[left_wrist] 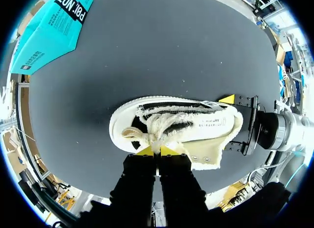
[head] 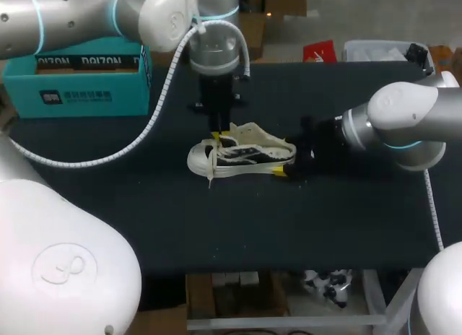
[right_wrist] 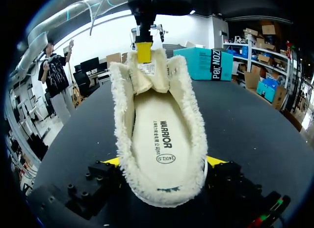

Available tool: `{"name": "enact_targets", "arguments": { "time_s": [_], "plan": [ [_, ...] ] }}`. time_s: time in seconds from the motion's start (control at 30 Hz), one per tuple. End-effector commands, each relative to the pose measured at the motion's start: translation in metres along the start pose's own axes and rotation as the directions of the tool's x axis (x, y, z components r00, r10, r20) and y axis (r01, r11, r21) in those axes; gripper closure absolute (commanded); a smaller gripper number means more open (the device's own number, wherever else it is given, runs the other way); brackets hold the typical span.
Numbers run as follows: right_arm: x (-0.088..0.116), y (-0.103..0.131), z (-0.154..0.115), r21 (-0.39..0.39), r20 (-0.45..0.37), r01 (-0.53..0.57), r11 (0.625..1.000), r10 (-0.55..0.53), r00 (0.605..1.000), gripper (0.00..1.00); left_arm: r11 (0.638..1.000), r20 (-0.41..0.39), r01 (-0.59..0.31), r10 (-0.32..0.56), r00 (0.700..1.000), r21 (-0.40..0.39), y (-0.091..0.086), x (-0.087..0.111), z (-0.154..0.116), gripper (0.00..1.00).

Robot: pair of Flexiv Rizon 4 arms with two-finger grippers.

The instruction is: Open the shoe tongue, take the insole out of the shoe, put the insole back into the shoe, and pack the shoe into the shoebox

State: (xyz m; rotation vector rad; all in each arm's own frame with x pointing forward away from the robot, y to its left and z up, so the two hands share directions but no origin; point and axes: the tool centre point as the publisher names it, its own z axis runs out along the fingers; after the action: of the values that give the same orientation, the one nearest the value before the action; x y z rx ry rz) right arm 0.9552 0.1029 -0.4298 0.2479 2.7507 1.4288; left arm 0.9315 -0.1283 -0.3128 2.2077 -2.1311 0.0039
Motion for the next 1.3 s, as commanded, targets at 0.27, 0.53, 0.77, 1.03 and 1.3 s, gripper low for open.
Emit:
{"name": "enact_targets", "arguments": {
  "time_s": [0.27,0.53,0.77,1.03,1.3],
  "plan": [
    [-0.001,-0.005,0.003,-0.002,0.001,0.0,1.0,0.0,1.0,1.0,0.992,-0.341,0.059,-0.018,0.94,0.11,-0.016,-0.036,0.009,1.0],
    [-0.001,-0.005,0.003,-0.002,0.001,0.0,1.0,0.0,1.0,1.0,0.994,-0.346,0.021,0.017,0.938,0.103,-0.016,-0.033,0.016,1.0],
    [-0.001,-0.005,0.003,-0.002,0.001,0.0,1.0,0.0,1.0,1.0,0.982,-0.339,-0.081,0.134,0.931,0.168,-0.004,-0.03,-0.013,0.55],
    [-0.001,-0.005,0.003,-0.002,0.001,0.0,1.0,0.0,1.0,1.0,0.898,-0.176,-0.339,0.395,0.902,0.28,0.011,-0.014,-0.08,1.0],
    [-0.001,-0.005,0.003,-0.002,0.001,0.0,1.0,0.0,1.0,1.0,0.119,-0.059,-0.987,0.992,0.113,0.109,0.026,0.0,-0.103,1.0]
  ]
}}
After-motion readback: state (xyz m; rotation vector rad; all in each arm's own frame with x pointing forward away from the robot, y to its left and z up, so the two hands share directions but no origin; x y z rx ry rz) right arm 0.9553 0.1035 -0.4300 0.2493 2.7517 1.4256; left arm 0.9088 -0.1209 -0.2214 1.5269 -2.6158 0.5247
